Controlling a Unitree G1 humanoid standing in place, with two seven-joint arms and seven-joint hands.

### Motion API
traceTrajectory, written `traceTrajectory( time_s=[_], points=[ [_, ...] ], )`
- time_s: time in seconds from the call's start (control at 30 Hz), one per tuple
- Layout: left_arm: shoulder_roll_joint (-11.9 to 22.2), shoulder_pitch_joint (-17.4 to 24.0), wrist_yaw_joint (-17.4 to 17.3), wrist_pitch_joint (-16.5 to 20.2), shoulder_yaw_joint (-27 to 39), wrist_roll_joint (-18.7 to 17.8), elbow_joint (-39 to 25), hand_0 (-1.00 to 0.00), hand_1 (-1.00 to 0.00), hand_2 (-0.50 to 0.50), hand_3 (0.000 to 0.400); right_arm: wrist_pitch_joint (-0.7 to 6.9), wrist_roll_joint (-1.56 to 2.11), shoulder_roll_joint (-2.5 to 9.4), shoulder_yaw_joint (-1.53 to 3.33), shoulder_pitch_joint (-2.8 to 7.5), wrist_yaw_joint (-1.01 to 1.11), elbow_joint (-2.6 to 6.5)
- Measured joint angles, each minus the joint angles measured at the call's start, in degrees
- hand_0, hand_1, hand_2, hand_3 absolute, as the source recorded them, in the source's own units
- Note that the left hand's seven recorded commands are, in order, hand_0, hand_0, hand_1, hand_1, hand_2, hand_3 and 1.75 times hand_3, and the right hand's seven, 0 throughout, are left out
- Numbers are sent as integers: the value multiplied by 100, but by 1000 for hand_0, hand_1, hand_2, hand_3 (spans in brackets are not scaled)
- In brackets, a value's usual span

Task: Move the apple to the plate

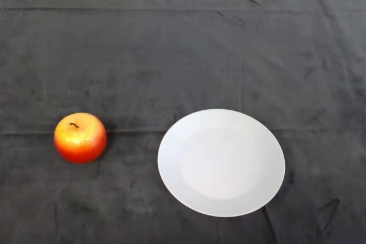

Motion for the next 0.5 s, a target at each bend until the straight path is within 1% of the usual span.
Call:
traceTrajectory(
  time_s=[0.1, 0.23, 0.5],
  points=[
    [0, 0, 1, 0, 1, 27, 0, 0, 0, 0, 0, 0, 0, 0, 0, 0, 0, 0],
    [-1, 0, 1, 0, 6, 185, 0, 0, 0, 0, 0, 0, 0, 0, 0, 0, 0, 0],
    [-12, -44, 34, -52, 0, 241, 0, 0, 0, 0, 0, 0, 0, 0, 0, 0, 1, 0]
  ],
)
